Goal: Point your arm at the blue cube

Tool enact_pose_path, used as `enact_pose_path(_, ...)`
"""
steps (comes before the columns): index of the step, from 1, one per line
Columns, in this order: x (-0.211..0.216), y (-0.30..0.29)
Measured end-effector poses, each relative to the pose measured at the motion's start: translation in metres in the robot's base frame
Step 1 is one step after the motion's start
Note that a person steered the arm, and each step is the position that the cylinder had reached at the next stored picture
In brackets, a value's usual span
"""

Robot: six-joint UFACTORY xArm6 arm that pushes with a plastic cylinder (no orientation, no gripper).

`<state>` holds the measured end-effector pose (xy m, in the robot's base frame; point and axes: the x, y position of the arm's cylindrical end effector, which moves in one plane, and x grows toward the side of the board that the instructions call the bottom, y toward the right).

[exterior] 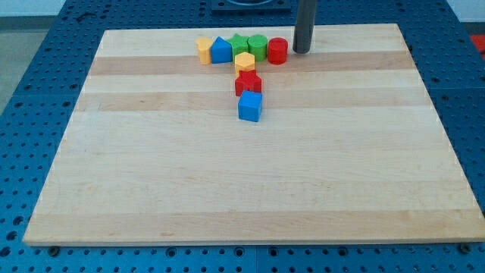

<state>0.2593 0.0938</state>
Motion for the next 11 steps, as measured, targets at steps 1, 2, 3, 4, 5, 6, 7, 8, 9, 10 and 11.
enact_pose_path(1,0.000,0.000)
enact_pose_path(2,0.038,-0.001)
enact_pose_path(3,0.067,-0.003)
enact_pose_path(4,0.084,-0.004)
enact_pose_path(5,0.104,-0.011)
enact_pose_path(6,0.105,-0.011)
enact_pose_path(7,0.143,-0.026)
enact_pose_path(8,0.145,-0.027)
enact_pose_path(9,0.145,-0.033)
enact_pose_path(10,0.145,-0.080)
enact_pose_path(11,0.145,-0.124)
